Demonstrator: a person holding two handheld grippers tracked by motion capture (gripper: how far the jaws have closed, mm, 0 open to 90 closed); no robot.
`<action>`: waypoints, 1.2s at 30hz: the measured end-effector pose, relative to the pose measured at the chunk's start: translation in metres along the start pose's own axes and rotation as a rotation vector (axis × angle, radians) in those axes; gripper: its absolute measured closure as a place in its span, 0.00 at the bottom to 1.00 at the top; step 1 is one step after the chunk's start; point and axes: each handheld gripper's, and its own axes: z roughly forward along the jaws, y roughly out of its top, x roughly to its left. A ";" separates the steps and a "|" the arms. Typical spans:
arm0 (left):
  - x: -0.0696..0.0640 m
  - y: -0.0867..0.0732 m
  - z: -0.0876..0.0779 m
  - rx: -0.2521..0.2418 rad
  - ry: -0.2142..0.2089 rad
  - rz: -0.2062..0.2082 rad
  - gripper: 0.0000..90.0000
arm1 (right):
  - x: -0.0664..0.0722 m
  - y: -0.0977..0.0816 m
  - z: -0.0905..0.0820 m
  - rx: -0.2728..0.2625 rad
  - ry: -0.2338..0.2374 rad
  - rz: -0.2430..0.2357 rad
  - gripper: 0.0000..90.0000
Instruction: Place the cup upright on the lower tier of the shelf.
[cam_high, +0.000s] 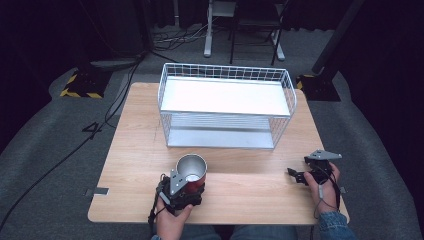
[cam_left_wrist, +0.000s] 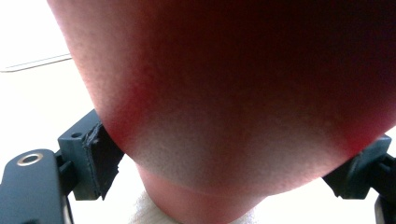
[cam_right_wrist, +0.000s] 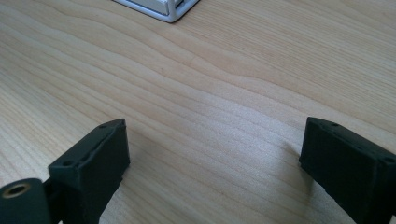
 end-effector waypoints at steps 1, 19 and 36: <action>0.000 0.000 0.000 0.000 0.000 0.000 0.15 | 0.000 0.000 0.000 0.000 0.000 0.000 0.09; -0.004 0.004 0.000 0.015 -0.014 0.016 0.17 | 0.000 0.000 0.000 -0.001 0.000 0.001 0.09; -0.007 0.035 -0.010 -0.012 -0.073 0.059 0.18 | 0.000 0.000 0.000 0.000 0.003 0.002 0.09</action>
